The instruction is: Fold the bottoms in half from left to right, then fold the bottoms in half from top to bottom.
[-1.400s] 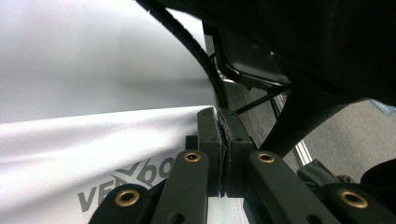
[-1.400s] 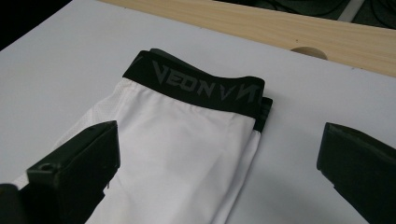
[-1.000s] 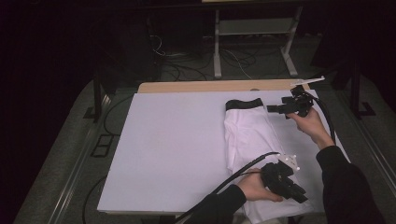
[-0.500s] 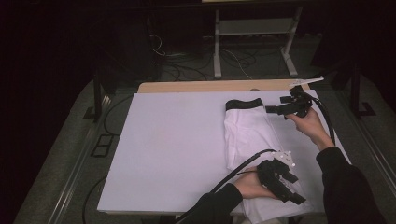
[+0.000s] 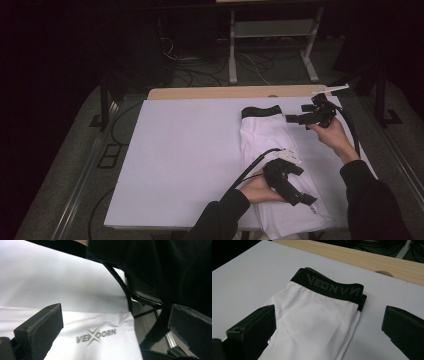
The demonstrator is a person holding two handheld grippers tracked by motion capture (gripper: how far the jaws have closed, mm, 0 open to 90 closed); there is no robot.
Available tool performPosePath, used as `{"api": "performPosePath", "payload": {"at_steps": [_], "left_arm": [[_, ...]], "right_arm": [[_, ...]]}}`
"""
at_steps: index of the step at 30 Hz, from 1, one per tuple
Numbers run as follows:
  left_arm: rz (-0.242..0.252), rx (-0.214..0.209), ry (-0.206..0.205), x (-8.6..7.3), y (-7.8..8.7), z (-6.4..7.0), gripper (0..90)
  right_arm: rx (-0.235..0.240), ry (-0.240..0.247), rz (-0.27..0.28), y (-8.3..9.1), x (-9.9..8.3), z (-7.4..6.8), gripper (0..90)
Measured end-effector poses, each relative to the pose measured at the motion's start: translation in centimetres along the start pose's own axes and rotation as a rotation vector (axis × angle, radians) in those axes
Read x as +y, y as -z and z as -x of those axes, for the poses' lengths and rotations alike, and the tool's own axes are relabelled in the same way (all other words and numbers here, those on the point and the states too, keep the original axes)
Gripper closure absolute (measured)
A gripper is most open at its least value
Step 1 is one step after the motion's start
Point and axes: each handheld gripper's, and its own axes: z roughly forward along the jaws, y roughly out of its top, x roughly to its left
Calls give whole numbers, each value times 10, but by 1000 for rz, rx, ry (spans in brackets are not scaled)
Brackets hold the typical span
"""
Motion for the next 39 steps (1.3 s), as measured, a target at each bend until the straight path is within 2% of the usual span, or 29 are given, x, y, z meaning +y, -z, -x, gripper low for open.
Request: {"api": "performPosePath", "payload": {"at_steps": [4, 15, 21, 25, 32, 39], "left_arm": [[22, 54, -4, 2, 15, -7, 0], [92, 191, 48, 0, 58, -32, 0], [119, 242, 87, -6, 72, -44, 0], [136, 285, 93, -8, 80, -51, 0], [162, 349, 144, -14, 92, -73, 0], [182, 385, 188, -20, 103, -90, 0]], "right_arm": [[-2, -3, -2, 0, -3, 1, 0], [0, -7, -11, -1, -6, 2, 0], [5, -17, -17, -3, -11, 4, 0], [4, -24, -17, -5, -13, 5, 0], [12, -22, -14, -8, -13, 5, 0], [11, -23, -20, -8, -15, 7, 0]]}}
